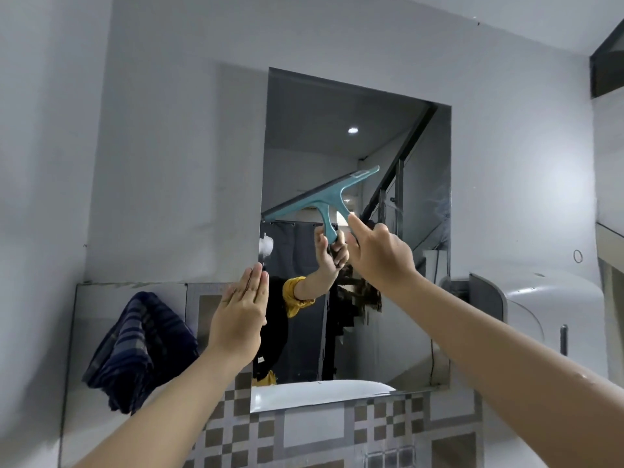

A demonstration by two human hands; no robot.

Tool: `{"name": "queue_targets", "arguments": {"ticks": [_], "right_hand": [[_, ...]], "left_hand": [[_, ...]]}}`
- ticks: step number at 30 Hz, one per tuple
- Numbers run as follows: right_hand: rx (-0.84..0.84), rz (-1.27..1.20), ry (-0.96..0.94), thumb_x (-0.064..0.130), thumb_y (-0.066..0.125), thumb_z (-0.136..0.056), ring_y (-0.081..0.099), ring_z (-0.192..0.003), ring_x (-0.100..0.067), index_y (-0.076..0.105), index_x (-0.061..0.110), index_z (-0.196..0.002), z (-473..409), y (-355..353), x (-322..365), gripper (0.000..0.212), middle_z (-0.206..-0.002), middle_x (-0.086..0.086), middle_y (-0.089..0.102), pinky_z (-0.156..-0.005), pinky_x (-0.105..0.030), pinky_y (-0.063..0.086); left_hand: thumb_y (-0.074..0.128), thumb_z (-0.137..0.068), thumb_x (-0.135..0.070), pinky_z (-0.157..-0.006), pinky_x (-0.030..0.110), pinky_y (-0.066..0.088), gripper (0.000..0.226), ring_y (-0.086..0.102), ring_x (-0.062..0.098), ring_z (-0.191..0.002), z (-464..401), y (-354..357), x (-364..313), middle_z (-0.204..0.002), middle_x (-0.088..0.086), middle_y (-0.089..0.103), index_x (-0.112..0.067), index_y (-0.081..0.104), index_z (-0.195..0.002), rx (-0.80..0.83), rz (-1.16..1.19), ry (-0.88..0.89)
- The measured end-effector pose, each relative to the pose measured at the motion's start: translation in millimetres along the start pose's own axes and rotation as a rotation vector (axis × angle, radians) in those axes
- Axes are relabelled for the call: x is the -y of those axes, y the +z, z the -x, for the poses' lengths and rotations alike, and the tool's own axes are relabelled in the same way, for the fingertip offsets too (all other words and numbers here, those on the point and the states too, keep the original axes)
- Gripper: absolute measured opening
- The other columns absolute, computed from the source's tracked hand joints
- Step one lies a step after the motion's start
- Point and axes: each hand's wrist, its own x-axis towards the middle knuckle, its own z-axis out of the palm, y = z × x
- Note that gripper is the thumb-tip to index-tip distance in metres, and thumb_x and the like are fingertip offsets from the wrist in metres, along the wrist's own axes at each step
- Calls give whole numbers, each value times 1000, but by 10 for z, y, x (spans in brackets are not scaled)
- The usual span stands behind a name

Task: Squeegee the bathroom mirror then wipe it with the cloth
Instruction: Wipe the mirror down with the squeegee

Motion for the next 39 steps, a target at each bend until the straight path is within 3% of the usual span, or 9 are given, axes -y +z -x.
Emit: {"name": "queue_targets", "arguments": {"ticks": [5, 11, 14, 18, 24, 31, 33, 36, 39], "right_hand": [[-3, 79, -128, 33, 45, -97, 62, -54, -36, 45, 19, -137, 61, 3, -543, 42, -80, -21, 59, -45, -38, 54], [-59, 41, -225, 28, 58, -92, 56, -41, -32, 57, 15, -127, 109, 18, -1111, 37, -68, -18, 57, -37, -32, 49], [-52, 30, -278, 29, 56, -93, 56, -41, -30, 57, 14, -127, 102, 44, -1277, 37, -68, -17, 57, -36, -30, 49], [-54, 25, -276, 27, 61, -90, 53, -39, -30, 61, 14, -123, 152, 63, -1478, 36, -66, -16, 57, -38, -24, 39], [-26, -29, -199, 24, 66, -87, 54, -41, -34, 61, 14, -123, 341, 119, -1834, 37, -67, -18, 57, -41, -28, 39], [-13, -63, -133, 22, 67, -86, 52, -41, -34, 61, 15, -121, 465, 84, -1970, 36, -64, -16, 54, -42, -26, 36], [-5, -79, -77, 22, 64, -87, 53, -44, -35, 59, 15, -123, 552, 56, -2066, 36, -65, -16, 54, -43, -28, 39], [22, -97, -10, 23, 60, -89, 54, -49, -36, 57, 15, -124, 634, 49, -2131, 35, -68, -17, 55, -46, -31, 42], [34, -126, 26, 24, 55, -92, 54, -51, -33, 54, 15, -124, 698, 78, -2077, 33, -69, -16, 58, -47, -29, 41]], "left_hand": [[88, -49, -28, -106, 40, 21, 119, 20, 27, -136, 0, 33, -18, -149, 14, 16, -1, 18, -141, 95, -57, -24], [69, -75, -37, -110, 35, 1, 105, -8, 23, -137, 6, 30, -71, -149, 9, -10, -8, -10, -138, 88, -71, -33], [67, -77, -36, -112, 36, 4, 97, -1, 24, -138, -9, 22, -74, -151, 12, -2, -6, 0, -142, 75, -97, -45], [77, -66, -13, -112, 44, 10, 98, 21, 35, -137, -40, 19, -110, -149, 21, 20, 1, 16, -141, 83, -4, -87], [71, -71, -12, -110, 48, 12, 90, 14, 32, -140, -33, -1, -207, -152, 18, 15, 1, 18, -142, 69, -69, -140], [75, -66, -10, -109, 52, 17, 93, 19, 35, -138, -51, 6, -231, -151, 21, 18, 3, 21, -140, 93, -75, -158], [74, -67, -9, -112, 50, 12, 93, 15, 33, -139, -52, 41, -215, -152, 19, 14, 2, 18, -141, 95, -79, -160], [78, -61, -11, -113, 34, -15, 109, 2, 26, -142, -50, 90, -175, -154, 11, -2, -6, 6, -143, 137, -105, -178], [81, -58, -18, -112, 32, -14, 113, 0, 26, -142, -44, 128, -128, -154, 11, 0, -6, 9, -144, 180, -105, -183]]}}
